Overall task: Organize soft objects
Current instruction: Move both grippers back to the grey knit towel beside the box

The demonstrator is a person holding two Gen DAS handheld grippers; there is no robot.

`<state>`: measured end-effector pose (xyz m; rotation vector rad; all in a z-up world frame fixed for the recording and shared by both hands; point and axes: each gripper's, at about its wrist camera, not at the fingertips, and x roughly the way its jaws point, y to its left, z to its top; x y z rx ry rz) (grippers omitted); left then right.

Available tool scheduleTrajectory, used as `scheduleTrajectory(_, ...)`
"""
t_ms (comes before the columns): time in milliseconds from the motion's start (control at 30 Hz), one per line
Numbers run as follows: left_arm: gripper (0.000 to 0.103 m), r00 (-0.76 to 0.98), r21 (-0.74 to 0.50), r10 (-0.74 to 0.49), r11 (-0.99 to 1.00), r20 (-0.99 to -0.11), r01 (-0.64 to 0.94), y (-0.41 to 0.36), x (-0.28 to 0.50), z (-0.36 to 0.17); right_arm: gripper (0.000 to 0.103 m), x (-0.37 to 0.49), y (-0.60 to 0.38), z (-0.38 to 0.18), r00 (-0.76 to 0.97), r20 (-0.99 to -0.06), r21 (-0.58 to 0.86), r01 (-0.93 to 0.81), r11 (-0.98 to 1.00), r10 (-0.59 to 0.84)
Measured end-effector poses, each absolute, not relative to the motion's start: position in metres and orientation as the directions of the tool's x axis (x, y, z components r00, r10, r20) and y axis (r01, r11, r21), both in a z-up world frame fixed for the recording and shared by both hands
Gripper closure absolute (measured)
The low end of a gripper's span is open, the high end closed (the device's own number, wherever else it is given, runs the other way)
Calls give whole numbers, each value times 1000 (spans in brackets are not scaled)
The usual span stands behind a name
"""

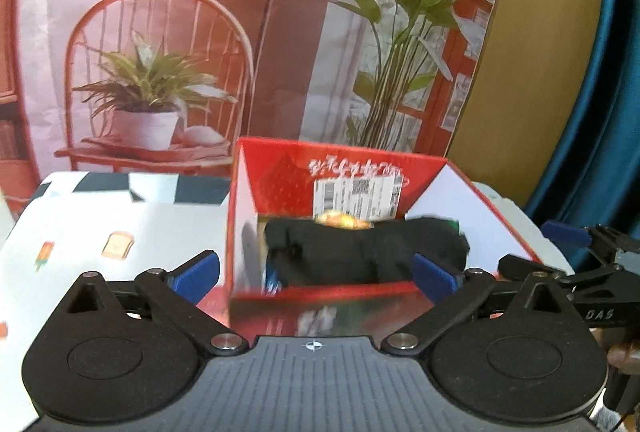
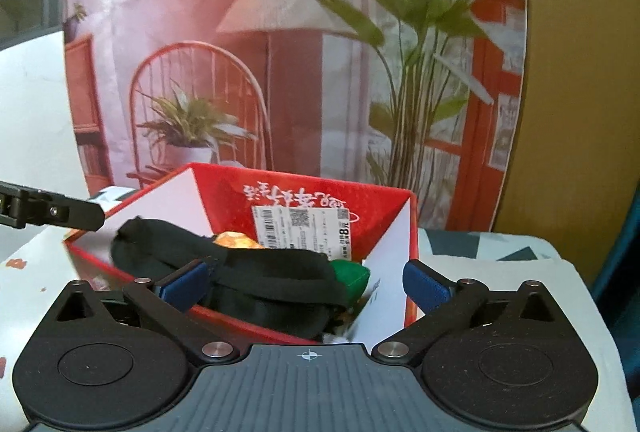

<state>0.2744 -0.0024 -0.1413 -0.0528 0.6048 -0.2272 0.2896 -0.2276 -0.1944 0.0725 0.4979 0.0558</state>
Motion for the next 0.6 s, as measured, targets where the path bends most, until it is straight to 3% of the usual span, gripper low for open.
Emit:
scheduleTrajectory(233, 0, 747, -137, -208, 978, -632, 156, 7, 237, -186, 0, 239, -220, -218, 882, -459, 115, -54, 992, 101)
scheduleTrajectory(600, 0, 667, -155, -160, 986, -728, 67, 15, 229, -251, 0, 215, -211, -289, 782, -617, 143, -1, 990, 90)
